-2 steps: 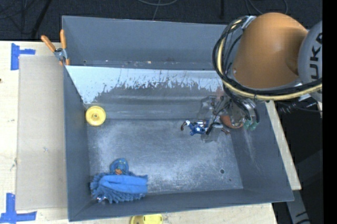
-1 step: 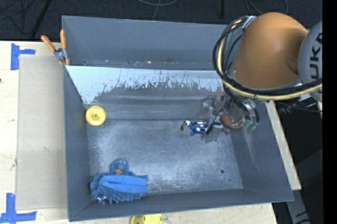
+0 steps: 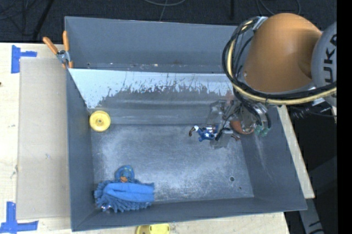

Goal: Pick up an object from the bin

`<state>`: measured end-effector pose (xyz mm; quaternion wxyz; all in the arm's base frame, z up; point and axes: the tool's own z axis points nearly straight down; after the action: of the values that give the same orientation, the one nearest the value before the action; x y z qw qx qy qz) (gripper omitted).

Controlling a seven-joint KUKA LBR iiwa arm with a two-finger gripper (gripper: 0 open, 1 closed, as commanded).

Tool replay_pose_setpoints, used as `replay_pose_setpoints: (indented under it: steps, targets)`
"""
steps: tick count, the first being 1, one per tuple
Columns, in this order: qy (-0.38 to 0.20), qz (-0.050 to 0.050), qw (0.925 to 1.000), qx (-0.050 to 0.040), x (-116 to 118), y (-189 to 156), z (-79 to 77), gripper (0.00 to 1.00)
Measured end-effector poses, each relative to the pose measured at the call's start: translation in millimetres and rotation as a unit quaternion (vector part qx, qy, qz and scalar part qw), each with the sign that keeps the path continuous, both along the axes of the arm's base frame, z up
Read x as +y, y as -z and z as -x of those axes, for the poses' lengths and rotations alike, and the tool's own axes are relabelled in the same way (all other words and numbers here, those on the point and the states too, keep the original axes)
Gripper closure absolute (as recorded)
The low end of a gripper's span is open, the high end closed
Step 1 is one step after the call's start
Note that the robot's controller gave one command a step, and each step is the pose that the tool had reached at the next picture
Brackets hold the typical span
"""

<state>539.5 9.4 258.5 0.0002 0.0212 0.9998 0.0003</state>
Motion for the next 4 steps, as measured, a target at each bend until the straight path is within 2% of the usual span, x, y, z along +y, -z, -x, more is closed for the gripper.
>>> replay_pose_setpoints:
  steps: [4]
  targets:
    - [0.001,0.0,1.0,0.0,0.0,0.0,0.0,1.0]
